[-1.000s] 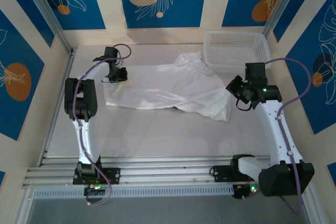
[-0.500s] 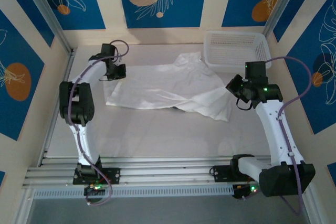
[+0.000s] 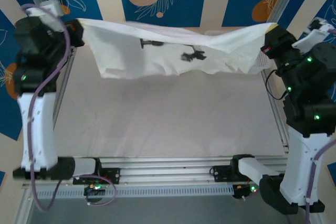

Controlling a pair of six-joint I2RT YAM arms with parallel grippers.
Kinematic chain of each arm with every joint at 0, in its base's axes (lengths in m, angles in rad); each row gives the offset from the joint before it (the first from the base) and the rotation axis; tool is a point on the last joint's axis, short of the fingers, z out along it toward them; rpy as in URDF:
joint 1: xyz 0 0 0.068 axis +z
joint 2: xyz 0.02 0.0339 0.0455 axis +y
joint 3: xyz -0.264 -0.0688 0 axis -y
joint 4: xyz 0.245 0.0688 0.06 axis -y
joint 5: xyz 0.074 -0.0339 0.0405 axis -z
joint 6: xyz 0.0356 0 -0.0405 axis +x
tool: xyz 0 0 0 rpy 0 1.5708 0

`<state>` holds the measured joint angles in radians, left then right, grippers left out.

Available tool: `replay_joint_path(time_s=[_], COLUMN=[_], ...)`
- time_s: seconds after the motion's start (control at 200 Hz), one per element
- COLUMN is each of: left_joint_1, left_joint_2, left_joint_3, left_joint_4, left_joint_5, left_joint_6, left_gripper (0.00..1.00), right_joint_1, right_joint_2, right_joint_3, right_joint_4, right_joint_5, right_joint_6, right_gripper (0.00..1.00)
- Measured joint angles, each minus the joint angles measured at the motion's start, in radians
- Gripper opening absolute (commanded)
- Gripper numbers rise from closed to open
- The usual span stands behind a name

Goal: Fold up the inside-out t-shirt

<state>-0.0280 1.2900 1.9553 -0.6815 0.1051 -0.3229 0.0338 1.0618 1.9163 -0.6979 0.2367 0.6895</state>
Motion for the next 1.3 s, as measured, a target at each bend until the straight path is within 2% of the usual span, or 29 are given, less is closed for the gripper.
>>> replay_joint_path(time_s=[0.09,0.205,0.435,0.685,0.885,0.95,1.025,1.065,1.185,1.3], left_joint_1=[0.003,0.006,0.006,0.006,0.007,0.011,0.017,0.021,0.032,0.038], left_joint_2=[-0.080,-0.112,-0.133,-0.101,0.046,0.112,0.183,0.211,0.257,0.218], left_joint_3=[0.016,0.077,0.158,0.182,0.170,0.161,0.157,0.162,0.237,0.285], left_joint_4=[-0.003,-0.024,-0.066,-0.070,-0.056,-0.039,-0.031,-0.033,-0.046,-0.027], left_joint_5=[-0.025,-0.032,-0.032,-0.041,-0.079,-0.082,-0.081,-0.081,-0.081,-0.080], left_joint_6=[-0.019,-0.043,-0.068,-0.068,-0.052,-0.048,-0.042,-0.041,-0.033,-0.006], left_gripper=[0.00,0.00,0.00,0.00,0.00,0.00,0.00,0.00,0.00,0.00], right_joint_1=[0.000,0.000,0.000,0.000,0.005,0.013,0.029,0.034,0.063,0.109], right_joint_2=[0.002,0.014,0.075,0.163,0.409,0.553,0.767,0.834,0.891,0.901], right_joint_3=[0.067,0.151,0.388,0.488,0.596,0.739,1.002,1.066,1.084,1.148], right_joint_4=[0.006,0.004,-0.005,0.008,0.009,-0.024,-0.074,-0.070,-0.080,-0.077], right_joint_5=[0.003,0.003,-0.024,-0.075,-0.113,-0.126,-0.143,-0.155,-0.171,-0.185], right_joint_6=[-0.006,-0.007,-0.006,-0.007,-0.015,-0.022,-0.029,-0.029,-0.018,-0.016], right_gripper=[0.00,0.00,0.00,0.00,0.00,0.00,0.00,0.00,0.00,0.00])
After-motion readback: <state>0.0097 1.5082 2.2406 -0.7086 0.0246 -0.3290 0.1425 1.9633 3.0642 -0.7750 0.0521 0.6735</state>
